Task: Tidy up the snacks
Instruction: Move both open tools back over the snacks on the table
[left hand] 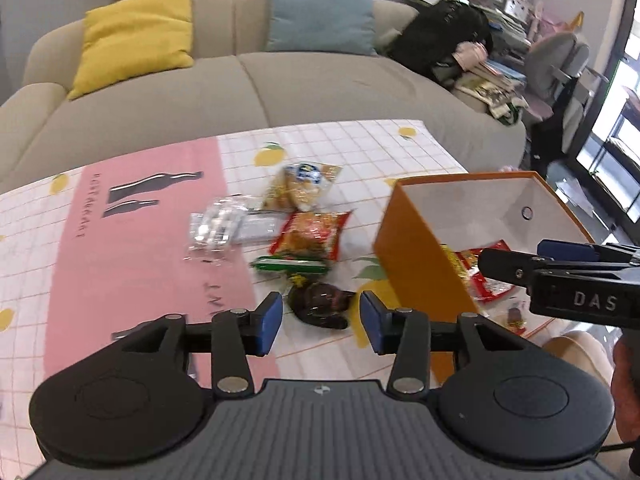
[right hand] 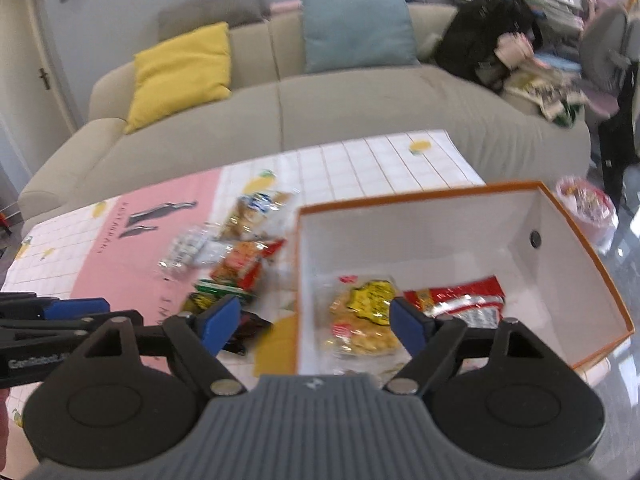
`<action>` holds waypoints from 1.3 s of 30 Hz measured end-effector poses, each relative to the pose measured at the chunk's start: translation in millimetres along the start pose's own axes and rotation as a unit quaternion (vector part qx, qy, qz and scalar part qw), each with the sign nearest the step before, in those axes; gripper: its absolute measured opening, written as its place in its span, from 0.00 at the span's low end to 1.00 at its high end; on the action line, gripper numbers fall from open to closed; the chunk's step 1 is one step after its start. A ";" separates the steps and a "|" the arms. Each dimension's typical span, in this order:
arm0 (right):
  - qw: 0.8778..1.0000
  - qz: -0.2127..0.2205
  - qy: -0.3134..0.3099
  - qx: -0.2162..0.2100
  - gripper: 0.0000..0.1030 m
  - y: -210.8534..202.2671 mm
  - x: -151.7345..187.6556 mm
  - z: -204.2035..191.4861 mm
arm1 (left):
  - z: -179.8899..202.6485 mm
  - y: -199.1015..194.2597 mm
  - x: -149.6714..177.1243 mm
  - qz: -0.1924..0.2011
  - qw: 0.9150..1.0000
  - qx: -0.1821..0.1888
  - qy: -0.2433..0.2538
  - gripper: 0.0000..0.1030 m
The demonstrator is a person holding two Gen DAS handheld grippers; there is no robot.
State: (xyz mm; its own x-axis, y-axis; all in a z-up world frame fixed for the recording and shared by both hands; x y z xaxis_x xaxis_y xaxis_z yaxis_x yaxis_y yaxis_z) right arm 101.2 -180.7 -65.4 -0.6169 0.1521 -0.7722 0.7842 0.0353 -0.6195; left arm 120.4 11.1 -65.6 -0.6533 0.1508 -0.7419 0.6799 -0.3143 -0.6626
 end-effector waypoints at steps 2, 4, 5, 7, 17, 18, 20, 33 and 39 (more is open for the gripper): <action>1.000 0.011 -0.013 -0.007 0.78 -3.9 2.7 -15.0 | -9.2 -4.2 5.6 0.001 1.000 -0.008 -0.002 0.58; 0.999 0.015 -0.024 -0.017 0.78 -5.0 6.7 -28.9 | -17.0 -7.0 11.0 0.001 1.000 -0.016 -0.003 0.63; 0.999 0.014 -0.032 -0.020 0.78 -5.0 9.9 -36.0 | -21.3 -8.8 13.8 0.003 1.000 -0.019 -0.003 0.66; 0.999 0.009 -0.045 -0.028 0.78 -2.8 15.2 -48.9 | -28.5 -10.8 19.7 0.008 1.000 -0.023 -0.002 0.74; 0.994 -0.021 -0.094 -0.043 0.84 17.7 38.5 -88.1 | -66.3 -0.6 43.9 -0.012 0.999 -0.042 -0.029 0.83; 0.994 -0.023 -0.098 -0.043 0.84 20.4 40.2 -90.4 | -70.0 1.1 45.4 -0.016 0.998 -0.041 -0.036 0.83; 0.993 -0.027 -0.103 -0.046 0.84 26.7 42.8 -94.9 | -76.9 4.5 47.6 -0.018 0.998 -0.038 -0.046 0.84; 0.986 -0.060 -0.145 -0.047 0.72 78.3 53.3 -106.2 | -92.6 38.8 52.8 -0.059 0.996 -0.019 -0.066 0.76; 0.984 -0.078 -0.155 -0.047 0.52 96.3 42.0 -99.7 | -84.6 56.3 44.1 -0.062 0.993 0.024 -0.092 0.72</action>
State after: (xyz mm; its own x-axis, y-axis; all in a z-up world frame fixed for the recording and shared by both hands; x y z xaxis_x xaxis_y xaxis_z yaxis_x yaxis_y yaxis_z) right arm 157.5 -72.4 -143.4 -0.7098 -0.1707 -0.6833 0.6717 0.1278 -0.7297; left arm 158.0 79.4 -144.3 -0.7844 0.0187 -0.6199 0.5759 -0.3491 -0.7393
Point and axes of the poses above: each gripper's, at about its wrist camera, not at the fingertips, and y roughly the way its jaws point, z to its right, x to its underside, the point moved 5 cm from there along y, roughly the way its jaws point, and after that the axes turned 7 degrees about z, right-handed, at the moved point
